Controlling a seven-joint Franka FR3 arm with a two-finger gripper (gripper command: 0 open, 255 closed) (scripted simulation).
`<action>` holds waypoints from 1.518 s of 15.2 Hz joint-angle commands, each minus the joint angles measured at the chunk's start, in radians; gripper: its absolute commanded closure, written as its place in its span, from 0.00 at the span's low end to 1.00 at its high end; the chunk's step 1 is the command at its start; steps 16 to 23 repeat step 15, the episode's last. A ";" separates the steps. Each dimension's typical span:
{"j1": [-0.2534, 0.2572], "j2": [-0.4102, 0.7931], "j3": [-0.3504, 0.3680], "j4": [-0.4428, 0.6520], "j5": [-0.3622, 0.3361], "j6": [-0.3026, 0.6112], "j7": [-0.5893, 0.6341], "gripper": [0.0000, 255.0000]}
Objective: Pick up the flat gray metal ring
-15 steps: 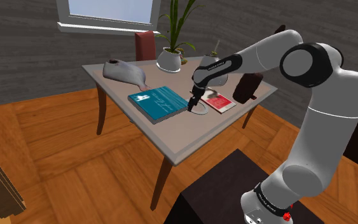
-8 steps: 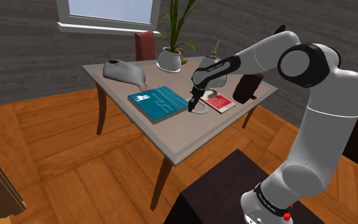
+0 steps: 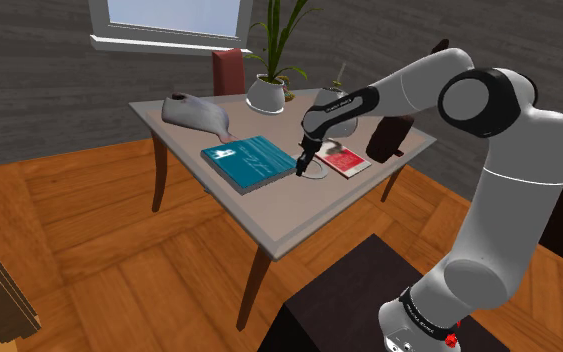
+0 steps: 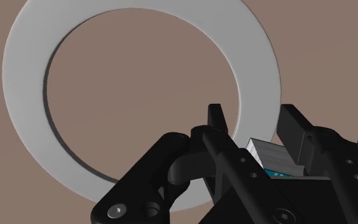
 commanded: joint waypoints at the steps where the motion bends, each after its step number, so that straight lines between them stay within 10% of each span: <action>1: 0.001 -0.014 -0.002 0.005 -0.003 -0.022 0.003 1.00; 23: 0.007 -0.111 -0.009 0.046 -0.022 -0.160 0.015 1.00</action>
